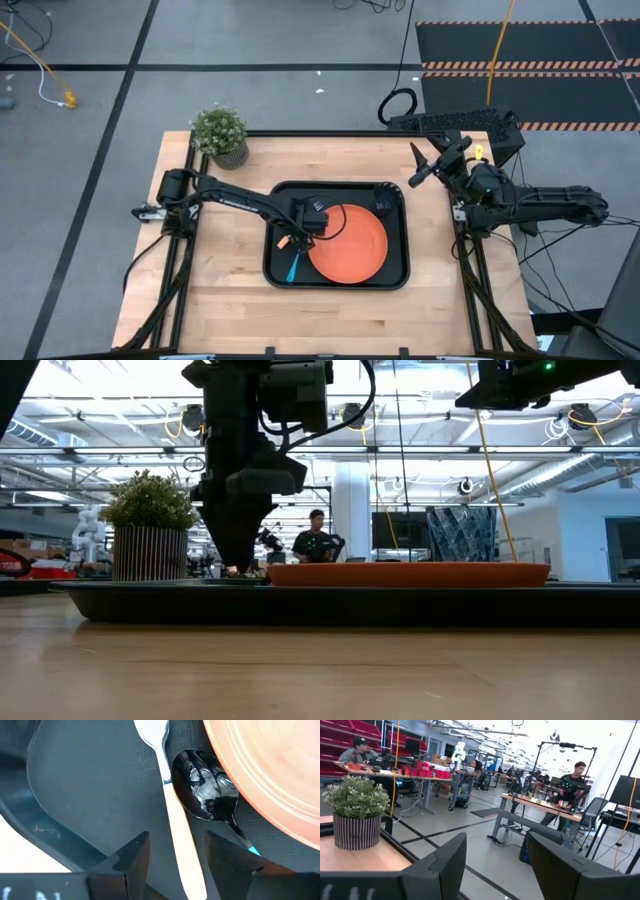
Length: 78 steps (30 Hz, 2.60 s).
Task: Pick and place plate/cup/fork/spoon on tray
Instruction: Adjust the orange fork on the black tray
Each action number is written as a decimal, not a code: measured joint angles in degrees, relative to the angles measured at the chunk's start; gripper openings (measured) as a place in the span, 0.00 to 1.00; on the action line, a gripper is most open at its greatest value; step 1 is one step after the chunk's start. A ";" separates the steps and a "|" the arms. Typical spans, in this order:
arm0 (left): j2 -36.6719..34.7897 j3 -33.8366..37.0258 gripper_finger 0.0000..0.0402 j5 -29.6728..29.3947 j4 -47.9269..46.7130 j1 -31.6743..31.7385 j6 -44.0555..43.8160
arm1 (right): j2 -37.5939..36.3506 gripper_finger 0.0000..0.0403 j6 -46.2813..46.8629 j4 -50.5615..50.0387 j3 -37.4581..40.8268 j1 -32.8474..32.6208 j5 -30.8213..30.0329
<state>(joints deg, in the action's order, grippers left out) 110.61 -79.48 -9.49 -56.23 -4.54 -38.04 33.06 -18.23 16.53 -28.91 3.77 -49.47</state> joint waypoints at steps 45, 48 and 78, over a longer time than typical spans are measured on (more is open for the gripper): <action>2.22 0.65 0.01 0.35 -4.35 3.23 3.50 | -0.02 0.50 2.11 -2.31 0.00 -0.02 0.02; 0.30 0.66 0.01 0.41 -4.41 3.74 2.79 | -0.02 0.50 2.11 -2.49 0.00 -0.01 0.03; 0.02 7.69 0.44 2.35 4.43 7.14 -5.54 | -0.02 0.50 2.52 -3.60 -0.02 -0.02 0.04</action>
<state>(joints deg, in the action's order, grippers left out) 110.63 -71.80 -7.14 -51.80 2.61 -43.59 33.04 -15.70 12.93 -28.93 3.75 -49.43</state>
